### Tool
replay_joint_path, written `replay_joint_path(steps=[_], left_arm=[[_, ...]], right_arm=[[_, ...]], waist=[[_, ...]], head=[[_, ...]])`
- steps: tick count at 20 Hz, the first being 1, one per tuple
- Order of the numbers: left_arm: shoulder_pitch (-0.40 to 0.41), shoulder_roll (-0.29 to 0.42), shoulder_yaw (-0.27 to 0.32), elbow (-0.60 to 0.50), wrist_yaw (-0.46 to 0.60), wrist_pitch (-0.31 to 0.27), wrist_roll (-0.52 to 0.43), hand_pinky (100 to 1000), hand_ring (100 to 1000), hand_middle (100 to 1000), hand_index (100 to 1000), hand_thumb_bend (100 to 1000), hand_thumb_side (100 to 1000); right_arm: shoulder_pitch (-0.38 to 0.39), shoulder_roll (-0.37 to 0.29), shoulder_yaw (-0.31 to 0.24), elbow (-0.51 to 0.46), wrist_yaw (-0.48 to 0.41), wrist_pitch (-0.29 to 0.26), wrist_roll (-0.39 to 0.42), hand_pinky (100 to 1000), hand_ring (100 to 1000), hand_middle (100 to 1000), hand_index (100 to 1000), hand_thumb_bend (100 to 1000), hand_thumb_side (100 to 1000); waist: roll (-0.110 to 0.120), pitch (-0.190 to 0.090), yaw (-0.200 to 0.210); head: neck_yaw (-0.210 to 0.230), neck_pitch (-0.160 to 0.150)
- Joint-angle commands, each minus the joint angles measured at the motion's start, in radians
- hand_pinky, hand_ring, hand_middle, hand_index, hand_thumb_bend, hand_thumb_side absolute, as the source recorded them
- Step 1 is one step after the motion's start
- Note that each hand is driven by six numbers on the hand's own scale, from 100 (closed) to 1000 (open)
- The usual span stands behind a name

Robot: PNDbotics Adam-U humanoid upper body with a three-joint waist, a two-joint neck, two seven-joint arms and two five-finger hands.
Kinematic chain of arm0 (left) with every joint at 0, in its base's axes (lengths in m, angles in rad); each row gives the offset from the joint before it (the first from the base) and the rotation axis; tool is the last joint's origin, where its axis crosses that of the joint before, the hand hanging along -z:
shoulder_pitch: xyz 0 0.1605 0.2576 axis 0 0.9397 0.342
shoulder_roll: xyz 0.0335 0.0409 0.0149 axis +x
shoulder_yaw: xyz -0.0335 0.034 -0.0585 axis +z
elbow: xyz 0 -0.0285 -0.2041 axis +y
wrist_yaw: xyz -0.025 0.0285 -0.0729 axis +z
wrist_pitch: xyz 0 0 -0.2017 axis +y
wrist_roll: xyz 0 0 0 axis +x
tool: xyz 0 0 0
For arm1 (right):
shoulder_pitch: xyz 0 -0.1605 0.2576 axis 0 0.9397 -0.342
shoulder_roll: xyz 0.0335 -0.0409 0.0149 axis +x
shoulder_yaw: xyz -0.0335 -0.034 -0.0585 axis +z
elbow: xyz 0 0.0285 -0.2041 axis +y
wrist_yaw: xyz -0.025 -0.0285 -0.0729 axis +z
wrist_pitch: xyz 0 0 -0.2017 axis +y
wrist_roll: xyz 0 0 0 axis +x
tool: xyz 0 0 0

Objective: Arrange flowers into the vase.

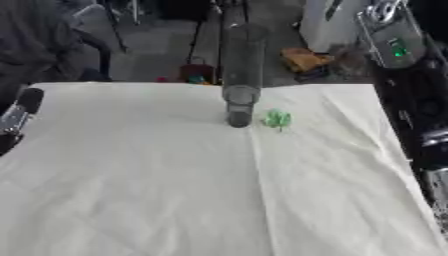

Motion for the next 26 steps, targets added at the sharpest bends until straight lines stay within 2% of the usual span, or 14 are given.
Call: replay_joint_path(steps=[1, 20, 26], left_arm=[[-0.022, 0.009, -0.001, -0.019, 0.006, -0.001, -0.007, 592, 437, 470, 391, 738, 330], [-0.047, -0.007, -0.014, -0.025, 0.013, -0.003, -0.023, 593, 437, 470, 392, 736, 330], [-0.048, -0.010, -0.013, -0.027, 0.017, -0.005, -0.023, 594, 437, 470, 391, 738, 330]], right_arm=[[-0.036, -0.007, -0.010, -0.020, -0.024, -0.011, 0.003, 100, 100, 100, 183, 100, 926], [-0.064, 0.048, 0.006, 0.013, -0.022, -0.030, 0.043, 100, 100, 100, 186, 100, 929], [-0.057, 0.050, 0.010, 0.033, 0.001, -0.035, 0.056, 100, 100, 100, 189, 100, 926]], waist=[[0.004, -0.010, 0.008], [0.010, 0.006, 0.096], [0.009, 0.009, 0.109]], head=[[-0.010, -0.015], [-0.035, -0.038], [-0.041, -0.041]])
